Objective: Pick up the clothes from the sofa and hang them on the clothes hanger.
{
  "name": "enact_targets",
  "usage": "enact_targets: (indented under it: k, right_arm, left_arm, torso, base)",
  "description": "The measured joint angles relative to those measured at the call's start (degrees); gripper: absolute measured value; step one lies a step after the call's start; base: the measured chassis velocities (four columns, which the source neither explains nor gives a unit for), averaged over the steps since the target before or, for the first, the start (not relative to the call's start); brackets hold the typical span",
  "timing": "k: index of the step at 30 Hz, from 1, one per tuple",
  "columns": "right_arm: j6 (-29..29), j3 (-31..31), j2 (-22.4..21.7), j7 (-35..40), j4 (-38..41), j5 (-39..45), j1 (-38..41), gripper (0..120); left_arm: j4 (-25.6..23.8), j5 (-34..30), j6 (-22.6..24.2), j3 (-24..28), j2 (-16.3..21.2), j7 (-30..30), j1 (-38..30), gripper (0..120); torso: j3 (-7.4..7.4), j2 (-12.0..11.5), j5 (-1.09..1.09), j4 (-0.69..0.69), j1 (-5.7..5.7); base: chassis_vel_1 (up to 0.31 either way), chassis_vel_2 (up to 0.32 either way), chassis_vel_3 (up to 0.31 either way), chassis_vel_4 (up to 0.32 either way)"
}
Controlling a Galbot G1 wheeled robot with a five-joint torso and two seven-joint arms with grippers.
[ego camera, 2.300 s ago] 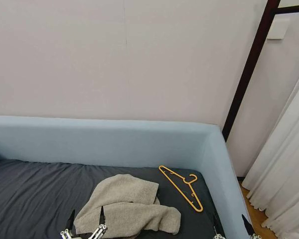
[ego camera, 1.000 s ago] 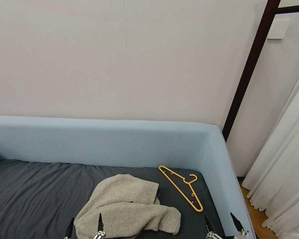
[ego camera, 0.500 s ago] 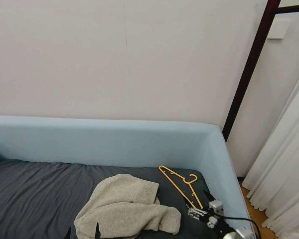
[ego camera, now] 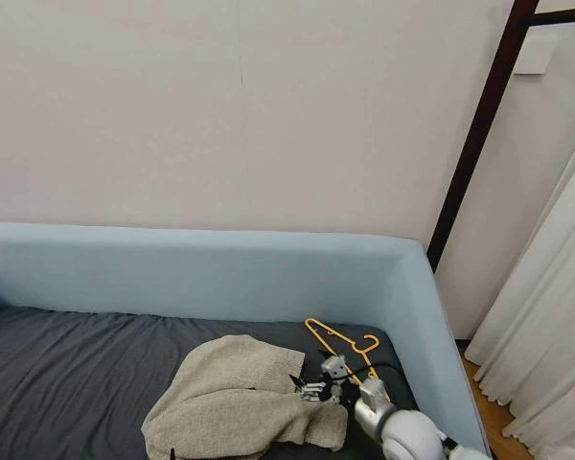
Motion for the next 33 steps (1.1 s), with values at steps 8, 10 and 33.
enact_targets:
  k: [8, 10, 33]
  right_arm:
    - [-1.3, -14.1, 8.2, -3.8, -9.0, 4.6, 11.9, 100]
    - [-1.3, -15.5, 9.6, -4.6, -10.6, 5.1, 13.3, 100]
    - [2.5, -27.1, 27.0, -12.3, -36.2, -3.5, 17.2, 87]
  left_arm:
    - [-0.2, 0.0, -1.4, -1.3, -1.0, -0.3, 1.7, 99]
    - [-0.1, -0.1, -1.7, -1.4, -1.0, -0.3, 2.0, 99]
    - [0.6, -0.8, -3.5, -2.4, -2.2, -1.5, 3.6, 99]
  torso:
    - [-0.01, 0.0, -0.01, -0.02, 0.0]
    - [-0.01, 0.0, -0.01, -0.02, 0.0]
    - [-0.01, 0.0, 0.01, -0.01, -0.02]
  base:
    - [0.0, 0.0, 0.0, 0.0]
    - [0.0, 0.0, 0.0, 0.0]
    - [0.0, 0.0, 0.0, 0.0]
